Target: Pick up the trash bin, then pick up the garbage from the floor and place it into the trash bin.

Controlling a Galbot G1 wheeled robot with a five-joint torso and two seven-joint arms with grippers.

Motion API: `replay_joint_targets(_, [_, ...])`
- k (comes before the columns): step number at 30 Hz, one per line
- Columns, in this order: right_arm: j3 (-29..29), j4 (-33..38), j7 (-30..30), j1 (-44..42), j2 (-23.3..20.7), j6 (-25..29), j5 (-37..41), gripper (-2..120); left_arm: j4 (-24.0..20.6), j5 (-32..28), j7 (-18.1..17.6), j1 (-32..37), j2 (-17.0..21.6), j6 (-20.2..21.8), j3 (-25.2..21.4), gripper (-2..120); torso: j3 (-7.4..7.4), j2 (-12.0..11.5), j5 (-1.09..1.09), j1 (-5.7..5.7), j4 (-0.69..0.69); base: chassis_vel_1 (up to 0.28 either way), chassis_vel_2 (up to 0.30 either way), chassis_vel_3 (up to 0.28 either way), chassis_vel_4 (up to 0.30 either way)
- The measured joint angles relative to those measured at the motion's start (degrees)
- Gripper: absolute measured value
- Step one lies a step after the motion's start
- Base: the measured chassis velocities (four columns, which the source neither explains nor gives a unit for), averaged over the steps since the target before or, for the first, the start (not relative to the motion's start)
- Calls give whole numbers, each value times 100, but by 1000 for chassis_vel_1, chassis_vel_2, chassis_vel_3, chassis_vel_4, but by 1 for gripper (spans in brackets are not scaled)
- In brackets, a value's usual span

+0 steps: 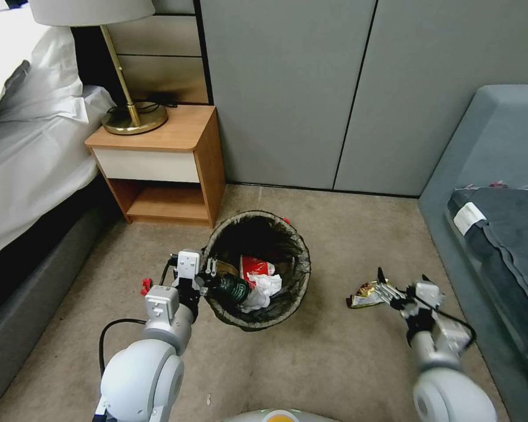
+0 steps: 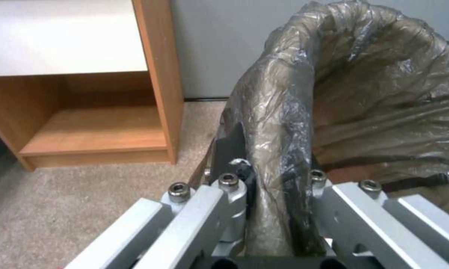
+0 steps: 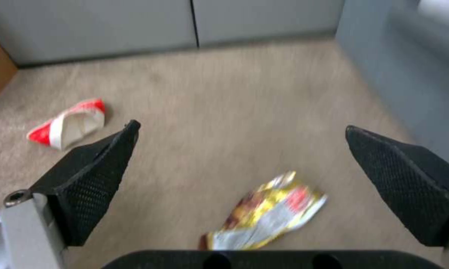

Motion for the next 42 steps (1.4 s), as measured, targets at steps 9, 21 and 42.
replay_joint_targets(9, [-361,-1068,899,1216,-96,-747,1108,100,31,-20,59,-113,24,106,82,5,0,0,-1,0,-1,0,0,0,0])
replay_joint_targets(21, [-674,-2959,1703,2344,96,-634,971,100,148,-17,70,-197,35,125,131,5,0,0,0,0,-1,0,0,0,0])
replay_joint_targets(42, [-675,-4470,1012,2792,222,-172,894,100,284,45,107,-249,70,160,186,5,0,0,0,-1,0,0,0,0,0])
